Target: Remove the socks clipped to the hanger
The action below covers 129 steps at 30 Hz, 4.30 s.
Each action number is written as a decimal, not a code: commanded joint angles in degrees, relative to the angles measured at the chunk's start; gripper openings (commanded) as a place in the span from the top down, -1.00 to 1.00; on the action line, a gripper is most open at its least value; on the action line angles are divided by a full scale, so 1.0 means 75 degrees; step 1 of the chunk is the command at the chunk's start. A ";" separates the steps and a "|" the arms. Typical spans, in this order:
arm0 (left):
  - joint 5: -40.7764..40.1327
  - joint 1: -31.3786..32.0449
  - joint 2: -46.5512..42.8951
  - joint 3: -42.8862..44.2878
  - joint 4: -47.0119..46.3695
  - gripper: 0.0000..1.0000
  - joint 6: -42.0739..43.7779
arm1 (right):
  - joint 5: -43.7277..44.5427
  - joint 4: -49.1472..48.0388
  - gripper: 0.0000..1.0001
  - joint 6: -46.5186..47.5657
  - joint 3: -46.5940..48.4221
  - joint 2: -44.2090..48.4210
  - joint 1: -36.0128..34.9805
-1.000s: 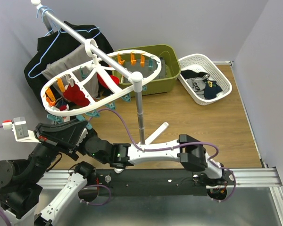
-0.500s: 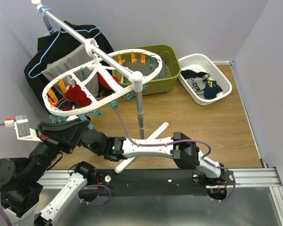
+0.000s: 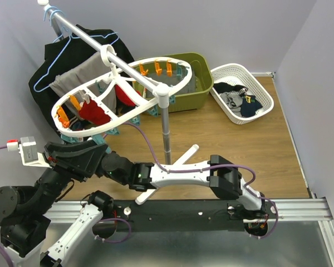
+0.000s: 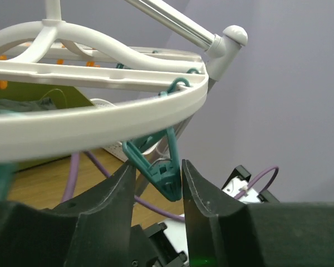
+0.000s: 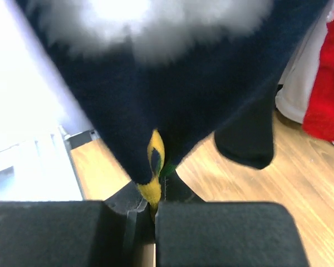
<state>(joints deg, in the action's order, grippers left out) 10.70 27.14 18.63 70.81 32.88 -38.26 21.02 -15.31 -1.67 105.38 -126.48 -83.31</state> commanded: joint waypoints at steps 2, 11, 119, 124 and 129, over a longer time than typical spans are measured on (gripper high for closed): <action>-0.0979 0.0015 -0.0211 0.0636 0.0477 -0.12 0.0554 | -0.0645 0.0096 0.92 -0.0409 -0.0609 0.0866 -0.0025; -0.3416 0.0003 -0.0152 0.1844 0.2235 0.07 0.0708 | -0.1324 0.0389 0.96 -0.0749 -0.1488 0.1617 -0.0025; -0.4298 0.0401 0.0574 -0.0370 0.0608 1.00 0.0203 | 0.3270 0.5745 0.99 -0.5309 -0.7665 0.9059 0.2866; -0.4076 0.0390 0.0527 -0.0429 0.0608 1.00 0.0028 | 0.1503 0.5452 0.98 -0.3822 -0.6553 0.8240 0.5737; -0.3806 0.0401 0.0457 -0.0289 0.0655 1.00 -0.0019 | 0.0493 0.5439 0.98 -0.2650 -0.5030 0.6858 0.7718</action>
<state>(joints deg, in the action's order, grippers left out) -21.43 29.87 22.65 67.96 38.92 -37.74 34.04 26.09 -30.92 59.27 -68.90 -34.17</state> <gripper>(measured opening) 0.270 0.096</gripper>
